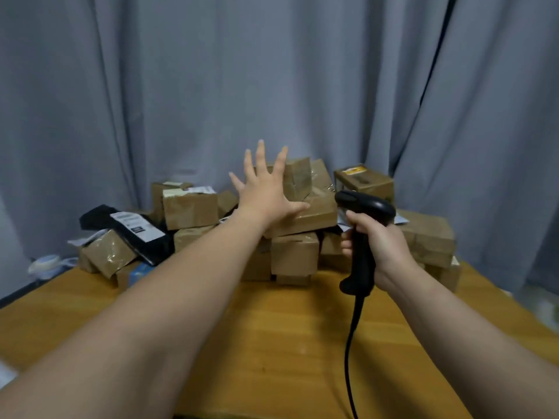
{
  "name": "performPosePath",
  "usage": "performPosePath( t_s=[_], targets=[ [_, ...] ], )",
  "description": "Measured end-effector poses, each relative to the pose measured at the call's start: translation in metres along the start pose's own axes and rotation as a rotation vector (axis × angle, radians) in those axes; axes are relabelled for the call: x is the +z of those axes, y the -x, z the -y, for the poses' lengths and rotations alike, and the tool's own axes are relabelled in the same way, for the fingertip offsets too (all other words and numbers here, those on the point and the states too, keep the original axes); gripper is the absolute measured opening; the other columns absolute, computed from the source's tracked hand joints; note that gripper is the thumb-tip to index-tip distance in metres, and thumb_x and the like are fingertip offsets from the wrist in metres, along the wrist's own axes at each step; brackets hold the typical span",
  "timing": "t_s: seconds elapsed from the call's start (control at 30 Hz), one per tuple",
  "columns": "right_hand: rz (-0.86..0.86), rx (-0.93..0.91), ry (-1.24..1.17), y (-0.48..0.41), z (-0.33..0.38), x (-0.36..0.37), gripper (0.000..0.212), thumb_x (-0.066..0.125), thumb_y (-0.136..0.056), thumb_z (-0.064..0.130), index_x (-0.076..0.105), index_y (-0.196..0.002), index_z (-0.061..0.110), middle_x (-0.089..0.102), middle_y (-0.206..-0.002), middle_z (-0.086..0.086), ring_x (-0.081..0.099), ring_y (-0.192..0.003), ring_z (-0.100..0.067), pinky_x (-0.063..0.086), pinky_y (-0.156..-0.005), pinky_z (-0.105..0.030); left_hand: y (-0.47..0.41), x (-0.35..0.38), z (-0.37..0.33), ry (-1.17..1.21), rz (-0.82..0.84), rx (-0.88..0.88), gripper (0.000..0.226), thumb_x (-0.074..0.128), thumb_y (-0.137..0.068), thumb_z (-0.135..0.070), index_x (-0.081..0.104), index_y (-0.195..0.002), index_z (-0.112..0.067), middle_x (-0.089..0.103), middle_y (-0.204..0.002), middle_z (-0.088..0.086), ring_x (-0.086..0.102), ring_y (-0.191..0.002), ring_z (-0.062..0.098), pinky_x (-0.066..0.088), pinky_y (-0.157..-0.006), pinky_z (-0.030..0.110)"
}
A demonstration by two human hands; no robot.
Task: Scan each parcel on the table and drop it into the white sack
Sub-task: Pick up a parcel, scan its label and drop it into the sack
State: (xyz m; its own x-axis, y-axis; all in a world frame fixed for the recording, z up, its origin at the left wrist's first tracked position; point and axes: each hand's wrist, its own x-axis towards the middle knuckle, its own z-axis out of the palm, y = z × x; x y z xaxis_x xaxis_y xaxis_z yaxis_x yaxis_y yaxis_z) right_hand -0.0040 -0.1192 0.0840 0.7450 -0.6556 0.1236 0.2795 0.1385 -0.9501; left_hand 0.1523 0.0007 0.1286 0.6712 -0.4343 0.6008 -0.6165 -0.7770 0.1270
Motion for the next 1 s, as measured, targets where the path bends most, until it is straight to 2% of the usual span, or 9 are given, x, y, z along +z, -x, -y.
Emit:
performPosePath(
  t_s=[0.13, 0.23, 0.3, 0.43, 0.5, 0.57, 0.67, 0.8, 1.0],
  targets=[
    [-0.029, 0.032, -0.018, -0.017, -0.002, -0.013, 0.020, 0.071, -0.086, 0.023, 0.065, -0.090, 0.005, 0.065, -0.069, -0.010, 0.062, -0.056, -0.019, 0.053, -0.052, -0.026, -0.025, 0.019, -0.004, -0.448, -0.050, 0.234, 0.116, 0.066, -0.076, -0.062, -0.020, -0.149, -0.035, -0.014, -0.159, 0.015, -0.004, -0.147, 0.039, -0.002, -0.108, 0.070],
    [-0.030, 0.065, -0.056, -0.022, -0.006, -0.024, 0.023, 0.071, -0.085, 0.022, 0.064, -0.097, 0.003, 0.065, -0.071, -0.010, 0.062, -0.057, -0.019, 0.052, -0.054, -0.028, -0.029, 0.030, -0.001, -0.529, -0.065, 0.264, 0.098, 0.060, -0.089, -0.041, -0.016, -0.150, -0.032, 0.006, -0.157, 0.021, 0.016, -0.142, 0.039, 0.008, -0.114, 0.062],
    [-0.016, 0.071, -0.066, -0.022, -0.008, -0.030, 0.027, 0.071, -0.085, 0.022, 0.064, -0.102, 0.003, 0.065, -0.073, -0.010, 0.062, -0.060, -0.020, 0.051, -0.055, -0.028, -0.027, 0.030, 0.001, -0.528, -0.172, 0.332, 0.094, 0.061, -0.088, -0.037, -0.008, -0.151, -0.030, 0.016, -0.150, 0.018, 0.022, -0.136, 0.037, 0.014, -0.113, 0.055],
    [0.012, 0.042, -0.110, -0.017, -0.006, -0.036, 0.024, 0.071, -0.085, 0.021, 0.064, -0.099, 0.003, 0.067, -0.073, -0.009, 0.064, -0.062, -0.019, 0.052, -0.058, -0.028, -0.003, 0.018, 0.011, -0.274, -0.620, 0.597, 0.102, 0.076, -0.068, -0.032, 0.013, -0.147, -0.026, 0.027, -0.131, 0.013, 0.031, -0.122, 0.033, 0.022, -0.106, 0.053],
    [0.029, 0.021, -0.147, -0.011, -0.008, -0.038, 0.020, 0.070, -0.085, 0.021, 0.065, -0.095, 0.004, 0.067, -0.073, -0.008, 0.065, -0.062, -0.017, 0.053, -0.058, -0.027, 0.024, 0.007, 0.016, -0.124, -0.643, 0.687, 0.101, 0.075, -0.067, -0.038, 0.012, -0.145, -0.026, 0.027, -0.133, 0.011, 0.032, -0.123, 0.032, 0.028, -0.106, 0.054],
    [0.040, 0.008, -0.224, -0.003, -0.012, -0.039, 0.014, 0.070, -0.085, 0.018, 0.066, -0.092, 0.006, 0.067, -0.075, -0.006, 0.066, -0.067, -0.017, 0.056, -0.060, -0.028, 0.061, -0.009, 0.014, 0.274, -0.427, 0.529, 0.094, 0.071, -0.065, -0.050, 0.019, -0.141, -0.033, 0.030, -0.135, 0.007, 0.037, -0.124, 0.027, 0.034, -0.105, 0.053],
    [0.046, 0.004, -0.334, 0.017, -0.024, -0.042, 0.011, 0.071, -0.080, 0.013, 0.068, -0.090, 0.009, 0.073, -0.084, -0.005, 0.071, -0.083, -0.017, 0.060, -0.076, -0.036, 0.110, -0.014, 0.021, 0.891, -0.057, 0.001, 0.069, 0.068, -0.058, -0.064, 0.041, -0.119, -0.046, 0.048, -0.131, -0.002, 0.048, -0.121, 0.017, 0.042, -0.104, 0.044],
    [0.093, 0.036, -0.269, 0.053, -0.049, -0.039, 0.024, 0.074, -0.071, 0.016, 0.070, -0.093, 0.011, 0.074, -0.087, -0.002, 0.071, -0.086, -0.017, 0.055, -0.073, -0.032, 0.156, 0.002, 0.031, 1.108, 0.082, -0.305, 0.066, 0.067, -0.053, -0.067, 0.049, -0.108, -0.037, 0.059, -0.117, -0.001, 0.059, -0.110, 0.018, 0.048, -0.098, 0.046],
    [0.170, 0.168, -0.107, 0.095, -0.092, -0.032, 0.030, 0.073, -0.080, 0.011, 0.066, -0.109, 0.015, 0.076, -0.094, -0.001, 0.069, -0.094, -0.019, 0.056, -0.082, -0.040, 0.192, 0.006, 0.029, 1.133, 0.200, -0.534, 0.094, 0.063, -0.063, -0.076, 0.039, -0.134, -0.020, 0.054, -0.130, 0.002, 0.055, -0.114, 0.019, 0.046, -0.098, 0.039]
  ],
)
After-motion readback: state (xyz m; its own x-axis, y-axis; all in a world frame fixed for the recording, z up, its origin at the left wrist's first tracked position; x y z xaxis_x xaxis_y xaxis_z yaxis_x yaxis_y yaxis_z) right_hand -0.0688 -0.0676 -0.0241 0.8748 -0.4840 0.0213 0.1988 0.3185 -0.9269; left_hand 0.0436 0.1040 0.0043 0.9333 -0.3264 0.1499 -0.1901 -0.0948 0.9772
